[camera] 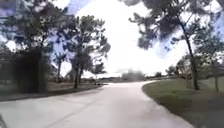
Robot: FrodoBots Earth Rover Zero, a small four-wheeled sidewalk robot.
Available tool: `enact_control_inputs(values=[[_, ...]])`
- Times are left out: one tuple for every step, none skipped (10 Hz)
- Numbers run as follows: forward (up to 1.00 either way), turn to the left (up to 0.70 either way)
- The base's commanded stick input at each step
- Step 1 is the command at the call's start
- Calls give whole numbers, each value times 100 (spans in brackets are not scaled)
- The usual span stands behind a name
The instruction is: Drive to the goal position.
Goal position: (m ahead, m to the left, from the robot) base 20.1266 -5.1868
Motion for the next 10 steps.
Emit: enact_control_inputs(values=[[100,0],[100,0],[100,0],[100,0],[100,0],[100,0],[100,0],[100,0],[100,0],[100,0]])
